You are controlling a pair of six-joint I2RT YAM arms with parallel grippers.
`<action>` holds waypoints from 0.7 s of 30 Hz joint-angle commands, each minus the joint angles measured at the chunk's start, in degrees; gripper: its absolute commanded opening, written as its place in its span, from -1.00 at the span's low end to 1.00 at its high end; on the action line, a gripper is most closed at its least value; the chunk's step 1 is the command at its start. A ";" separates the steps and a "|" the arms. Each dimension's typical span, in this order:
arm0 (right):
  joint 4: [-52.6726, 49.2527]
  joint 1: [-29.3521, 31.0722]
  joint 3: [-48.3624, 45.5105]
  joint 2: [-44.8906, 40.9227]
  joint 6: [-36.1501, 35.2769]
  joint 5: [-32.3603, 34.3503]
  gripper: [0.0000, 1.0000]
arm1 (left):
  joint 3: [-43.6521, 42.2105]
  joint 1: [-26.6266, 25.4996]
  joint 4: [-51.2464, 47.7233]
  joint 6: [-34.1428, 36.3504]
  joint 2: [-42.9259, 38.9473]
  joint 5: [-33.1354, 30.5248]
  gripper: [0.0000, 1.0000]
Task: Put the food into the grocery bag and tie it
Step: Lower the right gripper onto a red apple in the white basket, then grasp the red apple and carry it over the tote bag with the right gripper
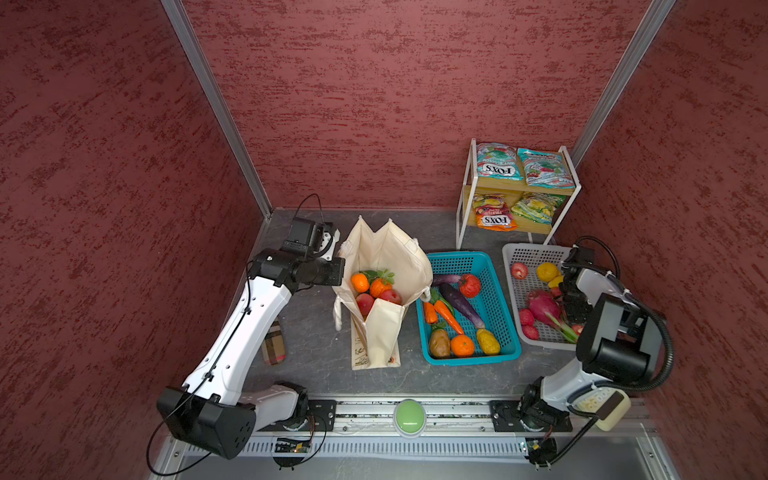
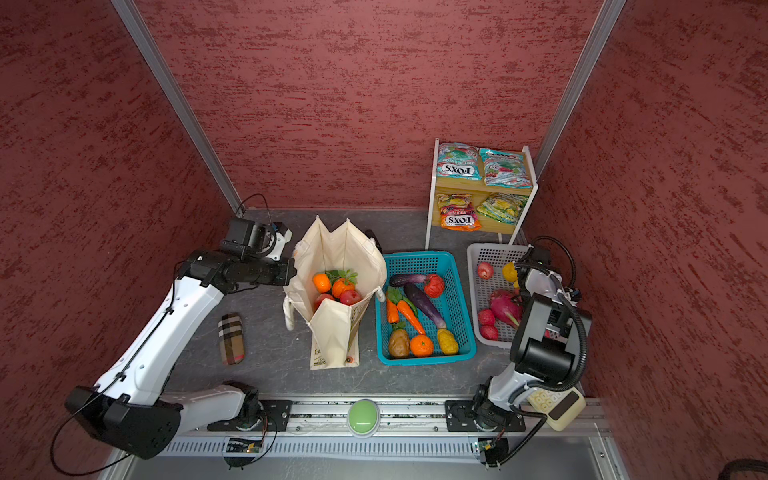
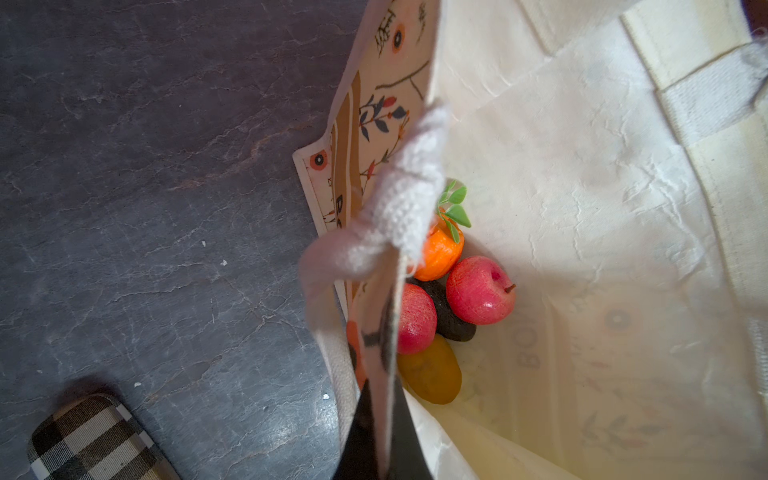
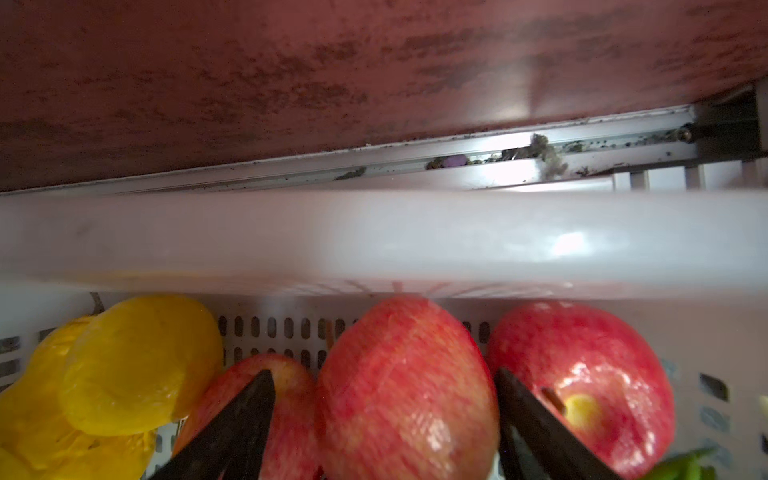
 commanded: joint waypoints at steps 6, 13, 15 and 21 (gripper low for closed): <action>2.14 -0.50 -1.99 -0.55 0.01 -0.20 0.38 | 0.16 -0.01 -1.09 0.13 -0.43 0.17 -1.00; 1.99 -0.56 -2.21 -3.47 -0.49 0.19 0.09 | 0.22 0.06 -1.09 0.11 -0.43 0.12 -1.00; 1.75 -0.56 -2.21 -4.78 -0.96 0.05 0.05 | 0.11 0.06 -1.09 0.10 -0.47 0.10 -1.00; 3.27 -0.56 -5.06 -14.21 -2.77 -3.31 -0.19 | -0.13 0.06 -0.82 -0.01 -0.78 0.08 -1.00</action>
